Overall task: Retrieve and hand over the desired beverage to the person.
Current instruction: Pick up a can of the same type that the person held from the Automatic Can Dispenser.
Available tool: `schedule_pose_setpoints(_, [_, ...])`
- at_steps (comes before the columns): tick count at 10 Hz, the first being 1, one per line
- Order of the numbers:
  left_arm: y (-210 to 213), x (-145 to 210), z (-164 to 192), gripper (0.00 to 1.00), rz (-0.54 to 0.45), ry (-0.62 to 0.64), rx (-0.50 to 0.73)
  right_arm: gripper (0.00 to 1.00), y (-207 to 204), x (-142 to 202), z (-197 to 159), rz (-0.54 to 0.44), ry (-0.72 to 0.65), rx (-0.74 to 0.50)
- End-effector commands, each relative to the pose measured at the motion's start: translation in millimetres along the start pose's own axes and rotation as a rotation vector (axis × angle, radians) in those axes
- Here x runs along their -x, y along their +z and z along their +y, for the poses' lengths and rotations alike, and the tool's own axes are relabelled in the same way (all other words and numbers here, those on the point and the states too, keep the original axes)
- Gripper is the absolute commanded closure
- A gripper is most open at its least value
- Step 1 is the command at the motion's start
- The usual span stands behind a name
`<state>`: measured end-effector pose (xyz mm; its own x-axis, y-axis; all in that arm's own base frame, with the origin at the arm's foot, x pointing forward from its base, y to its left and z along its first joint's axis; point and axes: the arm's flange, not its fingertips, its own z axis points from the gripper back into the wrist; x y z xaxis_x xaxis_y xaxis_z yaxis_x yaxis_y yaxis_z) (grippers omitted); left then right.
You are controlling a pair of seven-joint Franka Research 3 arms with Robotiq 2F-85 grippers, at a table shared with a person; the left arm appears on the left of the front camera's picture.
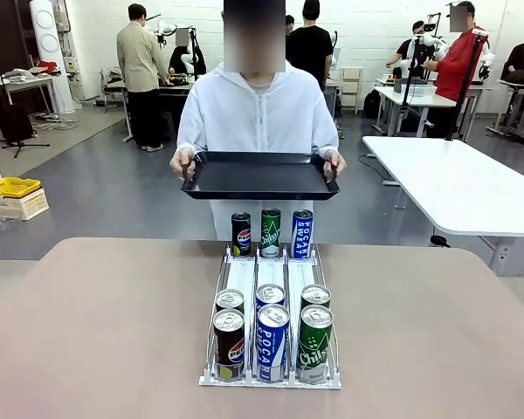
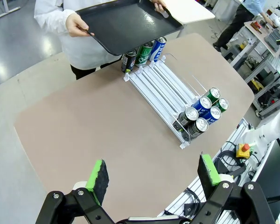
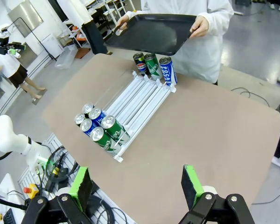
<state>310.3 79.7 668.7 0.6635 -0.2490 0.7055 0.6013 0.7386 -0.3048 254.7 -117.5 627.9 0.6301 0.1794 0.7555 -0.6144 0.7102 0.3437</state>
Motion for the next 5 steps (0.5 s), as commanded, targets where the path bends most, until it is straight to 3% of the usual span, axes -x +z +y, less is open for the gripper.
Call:
schedule_pose_setpoints(1, [1.9,0.0,1.4,0.0,0.002,-0.019,0.008,0.0,-0.6,-2.4,-0.8,-0.009,0.009,-0.023])
schedule_pose_setpoints(5, [1.9,0.0,1.4,0.0,0.002,-0.019,0.008,0.0,-0.6,-2.4,-0.8,-0.009,0.009,-0.023])
